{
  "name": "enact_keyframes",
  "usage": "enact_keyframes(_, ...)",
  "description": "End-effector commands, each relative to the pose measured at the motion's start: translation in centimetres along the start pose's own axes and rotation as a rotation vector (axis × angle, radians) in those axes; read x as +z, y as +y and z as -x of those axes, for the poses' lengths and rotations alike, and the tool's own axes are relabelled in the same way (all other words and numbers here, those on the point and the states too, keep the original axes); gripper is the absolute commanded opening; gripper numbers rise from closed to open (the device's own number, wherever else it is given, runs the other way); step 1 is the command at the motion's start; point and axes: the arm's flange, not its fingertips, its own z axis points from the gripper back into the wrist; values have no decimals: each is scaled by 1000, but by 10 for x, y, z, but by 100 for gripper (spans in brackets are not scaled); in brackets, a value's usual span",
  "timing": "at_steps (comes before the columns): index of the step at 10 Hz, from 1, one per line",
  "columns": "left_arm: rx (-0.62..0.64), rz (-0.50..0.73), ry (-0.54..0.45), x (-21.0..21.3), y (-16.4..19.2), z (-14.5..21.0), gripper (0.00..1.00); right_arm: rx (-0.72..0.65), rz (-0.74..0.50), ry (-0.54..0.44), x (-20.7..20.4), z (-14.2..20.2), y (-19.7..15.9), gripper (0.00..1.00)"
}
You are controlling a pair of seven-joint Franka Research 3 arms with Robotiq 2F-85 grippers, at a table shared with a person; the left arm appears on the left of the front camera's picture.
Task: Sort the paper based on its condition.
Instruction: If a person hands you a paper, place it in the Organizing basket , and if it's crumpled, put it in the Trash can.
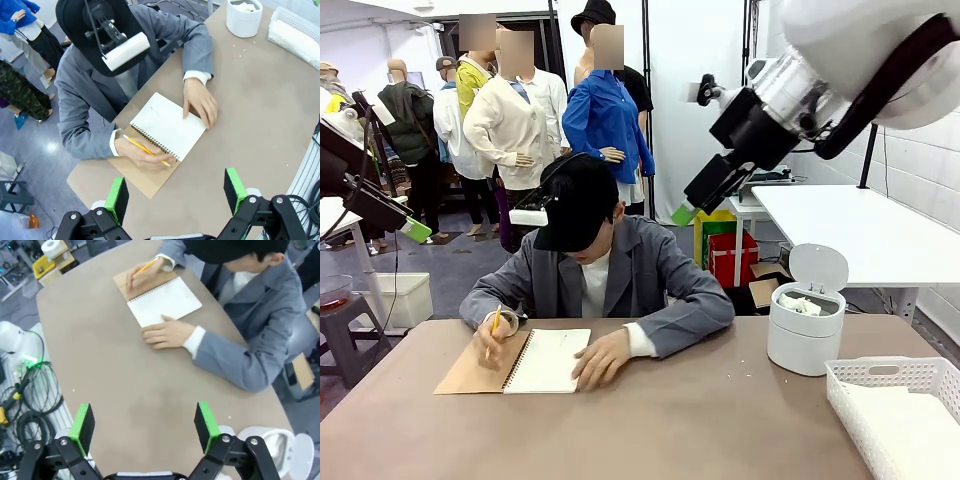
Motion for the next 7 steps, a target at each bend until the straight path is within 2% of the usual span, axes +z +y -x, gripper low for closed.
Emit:
enact_keyframes(1,2,-2,-6,0,2,0,100,18,46,-66,-7,3,-9,100)
enact_keyframes(2,2,-2,-6,0,2,0,100,0,0,0,0,0,0,100)
enact_keyframes(7,2,-2,-6,0,2,0,100,5,9,-4,-2,-1,0,100)
